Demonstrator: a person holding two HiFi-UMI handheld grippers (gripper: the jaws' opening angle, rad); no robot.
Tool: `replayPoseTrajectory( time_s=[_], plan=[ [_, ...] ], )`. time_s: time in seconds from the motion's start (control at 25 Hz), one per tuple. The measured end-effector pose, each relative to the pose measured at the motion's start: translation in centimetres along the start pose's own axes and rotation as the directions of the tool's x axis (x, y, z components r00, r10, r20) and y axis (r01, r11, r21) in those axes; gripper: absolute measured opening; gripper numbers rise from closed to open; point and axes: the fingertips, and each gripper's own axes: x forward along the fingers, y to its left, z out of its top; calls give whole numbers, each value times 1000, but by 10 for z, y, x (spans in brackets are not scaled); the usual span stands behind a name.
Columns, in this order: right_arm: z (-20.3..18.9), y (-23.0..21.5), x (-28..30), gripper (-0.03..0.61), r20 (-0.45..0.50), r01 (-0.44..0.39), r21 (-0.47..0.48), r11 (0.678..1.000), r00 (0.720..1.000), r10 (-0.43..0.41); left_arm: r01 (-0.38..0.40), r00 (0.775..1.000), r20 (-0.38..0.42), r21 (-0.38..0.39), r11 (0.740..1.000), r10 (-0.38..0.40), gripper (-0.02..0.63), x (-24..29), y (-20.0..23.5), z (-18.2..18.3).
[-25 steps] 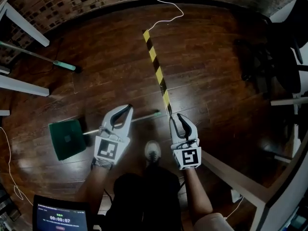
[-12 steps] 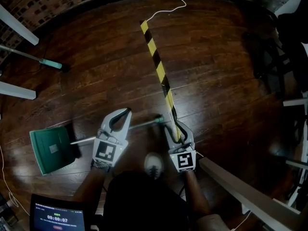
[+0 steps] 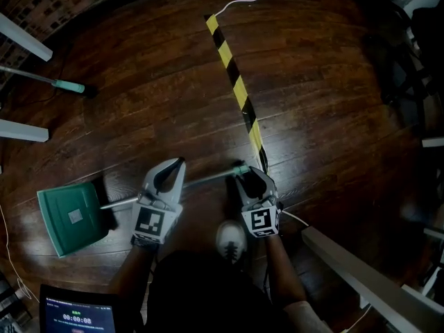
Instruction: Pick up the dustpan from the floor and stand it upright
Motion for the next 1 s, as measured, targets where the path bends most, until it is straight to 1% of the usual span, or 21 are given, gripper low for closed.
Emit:
replayPoseTrajectory(
  time_s=[0.08, 0.24, 0.32, 0.4, 0.44, 0.48, 0.6, 0.72, 0.84, 0.92, 1.0],
  plan=[
    [-4, -2, 6, 193, 1, 17, 16, 1000, 1000, -17, -7, 1000, -11, -10, 1000, 7, 2, -4, 1, -11],
    [-4, -7, 18, 189, 16, 23, 24, 999, 1000, -24, -12, 999, -34, -20, 1000, 12, 2, -12, 0, -32],
    [-6, -11, 25, 170, 6, 39, 46, 998, 999, -39, -17, 999, -41, -28, 999, 15, 2, -17, 0, -42],
    [-10, -16, 28, 132, -15, 68, 75, 995, 998, -67, -36, 998, -61, -75, 997, 31, 5, -25, 2, -52],
    [-11, -18, 29, 88, -25, 82, 92, 992, 996, -80, -49, 997, -70, -94, 994, 43, 22, -30, 4, -55],
    [-11, -19, 29, 78, -32, 93, 109, 990, 995, -90, -61, 996, -74, -97, 993, 54, 45, -34, 7, -59],
    [-5, -21, 27, 75, -30, 111, 150, 982, 994, -108, -69, 994, -87, -72, 995, 62, 97, -46, 14, -71],
    [12, -29, 21, 75, 4, 121, 157, 980, 992, -123, -71, 992, -112, -57, 996, 65, 152, -57, 19, -86],
    [44, -43, 11, 75, 60, 144, 141, 980, 986, -153, -97, 988, -122, -57, 994, 89, 184, -71, 27, -95],
    [73, -55, 3, 78, 97, 166, 139, 976, 979, -180, -109, 989, -103, -62, 992, 102, 190, -79, 32, -88],
    [100, -69, -7, 81, 123, 191, 137, 972, 970, -208, -102, 993, -70, -52, 993, 98, 195, -83, 33, -75]
  ],
)
